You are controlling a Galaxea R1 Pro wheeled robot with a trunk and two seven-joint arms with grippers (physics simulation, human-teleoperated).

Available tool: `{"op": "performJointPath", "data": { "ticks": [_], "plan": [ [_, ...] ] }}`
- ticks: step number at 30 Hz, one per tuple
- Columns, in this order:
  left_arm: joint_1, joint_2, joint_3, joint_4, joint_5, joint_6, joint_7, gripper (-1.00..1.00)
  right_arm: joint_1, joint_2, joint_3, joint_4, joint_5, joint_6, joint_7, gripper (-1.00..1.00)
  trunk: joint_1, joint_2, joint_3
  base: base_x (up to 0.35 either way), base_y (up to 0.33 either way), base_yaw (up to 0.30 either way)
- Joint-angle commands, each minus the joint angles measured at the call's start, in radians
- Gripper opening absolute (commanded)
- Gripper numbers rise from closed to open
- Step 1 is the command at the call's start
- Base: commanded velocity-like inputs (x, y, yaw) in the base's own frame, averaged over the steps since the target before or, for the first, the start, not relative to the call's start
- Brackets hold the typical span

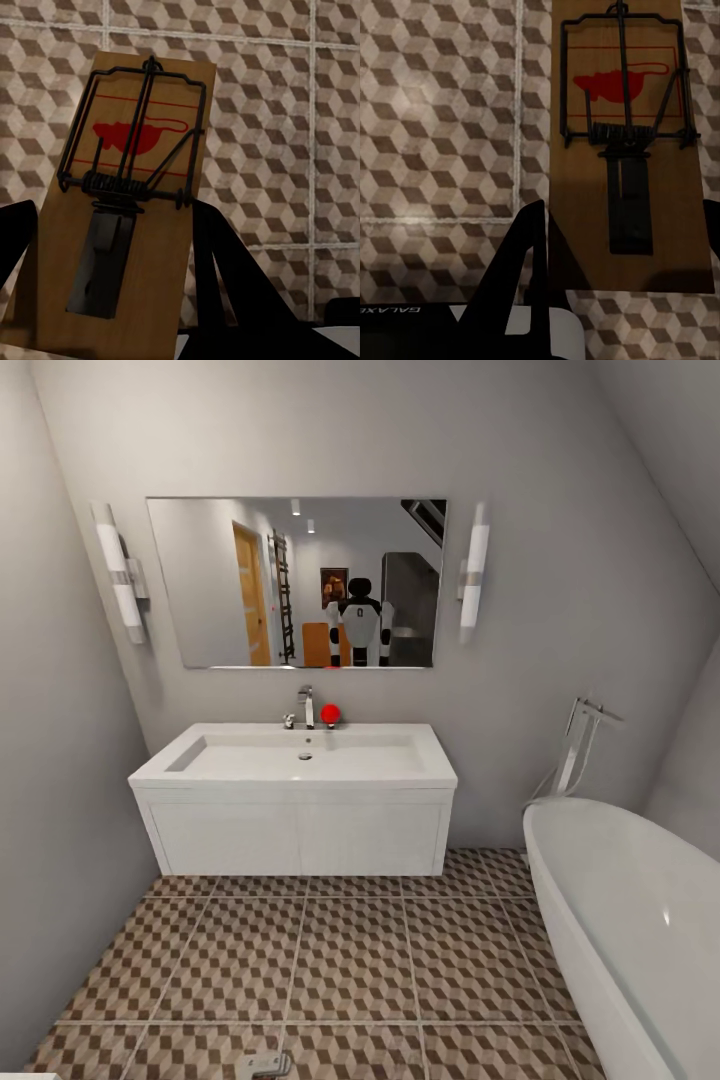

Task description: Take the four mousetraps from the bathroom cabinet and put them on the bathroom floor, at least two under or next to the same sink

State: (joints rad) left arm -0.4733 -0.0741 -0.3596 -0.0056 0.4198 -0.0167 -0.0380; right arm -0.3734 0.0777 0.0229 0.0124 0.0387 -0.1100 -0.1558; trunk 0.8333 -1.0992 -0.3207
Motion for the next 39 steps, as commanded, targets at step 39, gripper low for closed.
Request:
{"op": "performJointPath", "data": {
  "ticks": [39],
  "plan": [
    [-0.001,-0.006,-0.006,-0.002,0.005,-0.002,0.000,-1.00,-0.001,-0.004,-0.002,0.001,0.003,-0.004,-0.004,-1.00,0.073,-0.134,-0.061,0.000,0.000,0.000]
  ]
}}
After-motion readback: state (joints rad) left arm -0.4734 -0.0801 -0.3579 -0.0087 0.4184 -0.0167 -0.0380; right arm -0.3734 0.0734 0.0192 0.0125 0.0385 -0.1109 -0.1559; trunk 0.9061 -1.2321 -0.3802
